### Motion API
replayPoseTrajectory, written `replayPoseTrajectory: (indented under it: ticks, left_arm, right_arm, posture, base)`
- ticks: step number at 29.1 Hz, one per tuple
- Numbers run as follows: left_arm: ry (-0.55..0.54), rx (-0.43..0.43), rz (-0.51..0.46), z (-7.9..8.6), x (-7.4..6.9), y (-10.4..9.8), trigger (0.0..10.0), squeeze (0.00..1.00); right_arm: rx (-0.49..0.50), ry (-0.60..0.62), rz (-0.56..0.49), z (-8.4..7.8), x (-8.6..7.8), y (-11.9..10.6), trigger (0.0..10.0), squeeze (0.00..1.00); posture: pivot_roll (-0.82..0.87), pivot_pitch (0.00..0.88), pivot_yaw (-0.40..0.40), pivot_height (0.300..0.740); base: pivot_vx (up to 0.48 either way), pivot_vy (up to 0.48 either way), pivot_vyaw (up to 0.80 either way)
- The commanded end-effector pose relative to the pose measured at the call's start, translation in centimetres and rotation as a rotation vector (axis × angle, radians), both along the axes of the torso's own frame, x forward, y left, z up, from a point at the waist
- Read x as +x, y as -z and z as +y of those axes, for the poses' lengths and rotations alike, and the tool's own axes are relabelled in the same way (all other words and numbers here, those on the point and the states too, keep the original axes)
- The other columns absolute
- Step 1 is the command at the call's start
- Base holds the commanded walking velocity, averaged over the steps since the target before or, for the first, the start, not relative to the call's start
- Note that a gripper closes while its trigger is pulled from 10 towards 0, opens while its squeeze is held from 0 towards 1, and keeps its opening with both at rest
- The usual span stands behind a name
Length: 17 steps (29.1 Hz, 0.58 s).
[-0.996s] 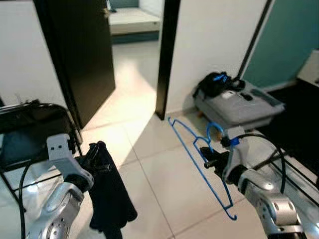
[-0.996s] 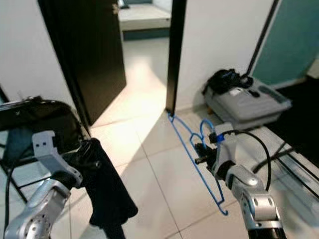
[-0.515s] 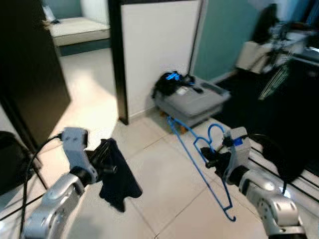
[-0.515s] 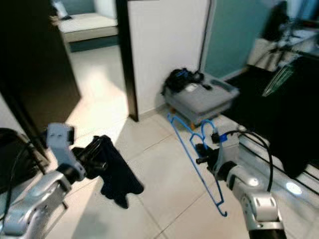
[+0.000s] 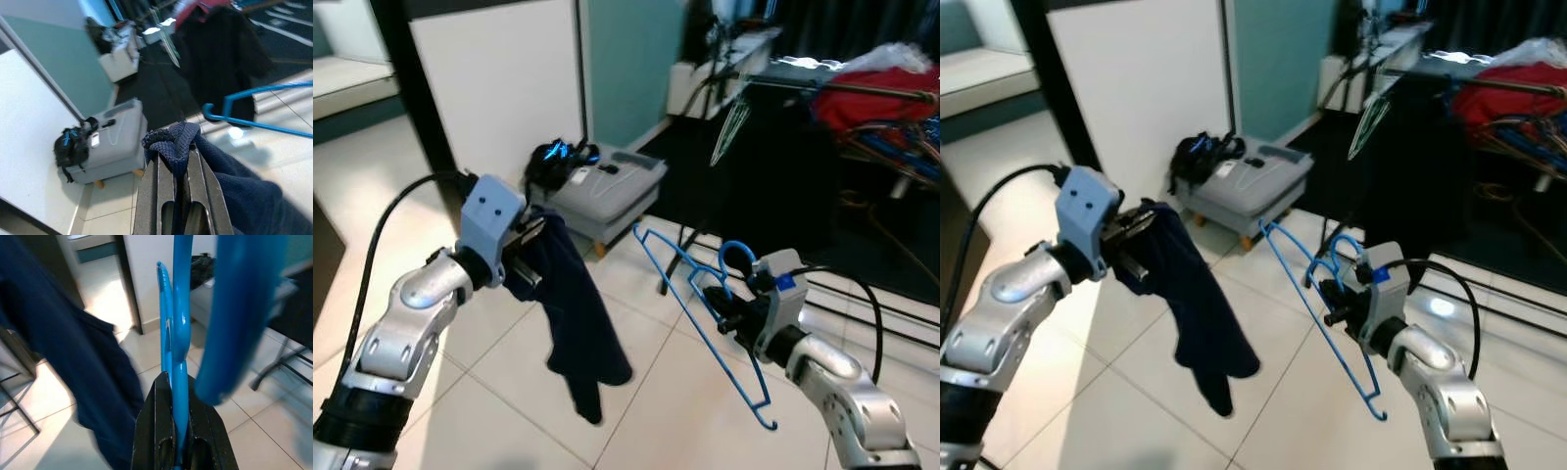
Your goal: Hang hanger
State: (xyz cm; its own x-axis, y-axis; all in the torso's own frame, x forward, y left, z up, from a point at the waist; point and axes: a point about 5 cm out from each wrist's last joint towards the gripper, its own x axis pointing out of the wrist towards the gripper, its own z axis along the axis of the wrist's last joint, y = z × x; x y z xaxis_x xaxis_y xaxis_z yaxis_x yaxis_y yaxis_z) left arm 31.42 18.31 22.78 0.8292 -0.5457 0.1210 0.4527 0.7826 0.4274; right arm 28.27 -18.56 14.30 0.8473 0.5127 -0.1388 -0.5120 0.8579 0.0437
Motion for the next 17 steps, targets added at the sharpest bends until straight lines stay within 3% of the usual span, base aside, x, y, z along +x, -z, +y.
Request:
replayPoseTrajectory:
  ticks: [1, 4, 5, 7, 8, 9, 11, 13, 15, 17]
  left_arm:
    - [0.008, 0.084, -0.030, 1.3, 0.1, -1.0, 10.0, 0.00]
    - [0.022, 0.121, -0.037, 1.7, 0.1, -1.3, 10.0, 0.00]
    - [0.023, 0.217, -0.068, 2.4, -0.1, -1.7, 10.0, 0.00]
    - [0.006, 0.492, -0.155, 3.6, -0.3, -2.3, 10.0, 0.00]
    - [0.006, 0.492, -0.155, 3.6, -0.3, -2.3, 10.0, 0.00]
    - [0.026, 0.571, -0.195, 3.6, -0.5, -2.7, 10.0, 0.00]
    - [0.040, 0.609, -0.232, 3.5, -0.6, -3.2, 10.0, 0.00]
    - [0.118, 0.687, -0.333, 2.2, -1.1, -4.4, 10.0, 0.00]
    - [0.146, 0.714, -0.366, 1.7, -1.3, -4.7, 10.0, 0.00]
    - [0.265, 0.825, -0.495, -0.3, -1.9, -5.1, 10.0, 0.00]
  right_arm:
    - [-0.027, -0.090, -0.085, 0.5, -0.4, -1.4, 10.0, 0.00]
    - [-0.044, -0.126, -0.114, 0.5, -0.7, -1.9, 10.0, 0.00]
    - [-0.051, -0.182, -0.128, 0.3, -1.0, -2.4, 10.0, 0.00]
    - [-0.029, -0.298, -0.127, -0.4, -1.9, -3.9, 10.0, 0.00]
    - [-0.029, -0.298, -0.127, -0.4, -1.9, -3.9, 10.0, 0.00]
    - [-0.024, -0.336, -0.124, -0.7, -2.2, -4.5, 10.0, 0.00]
    - [-0.021, -0.362, -0.122, -0.9, -2.4, -4.8, 10.0, 0.00]
    - [-0.034, -0.397, -0.115, -1.5, -2.7, -5.4, 10.0, 0.00]
    - [-0.040, -0.405, -0.113, -1.7, -2.7, -5.6, 10.0, 0.00]
    - [-0.070, -0.422, -0.101, -2.1, -2.6, -5.6, 10.0, 0.00]
  posture:
    - [-0.05, 0.000, 0.059, 0.735]
    - [-0.05, 0.000, 0.058, 0.735]
    - [-0.06, 0.000, 0.058, 0.735]
    - [-0.06, 0.000, 0.052, 0.735]
    - [-0.06, 0.000, 0.052, 0.735]
    - [-0.06, 0.000, 0.051, 0.735]
    - [-0.06, 0.000, 0.049, 0.735]
    - [-0.05, 0.000, 0.035, 0.735]
    - [-0.05, 0.000, 0.034, 0.735]
    - [-0.05, 0.000, 0.026, 0.735]
  base:
    - [0.000, 0.000, 0.00]
    - [0.000, 0.000, 0.00]
    - [0.000, 0.000, 0.00]
    - [0.000, 0.000, 0.00]
    - [0.000, 0.000, 0.00]
    - [0.000, 0.000, 0.00]
    - [0.000, 0.000, 0.00]
    - [0.000, 0.000, 0.00]
    - [0.000, 0.000, 0.00]
    - [0.000, 0.000, 0.00]
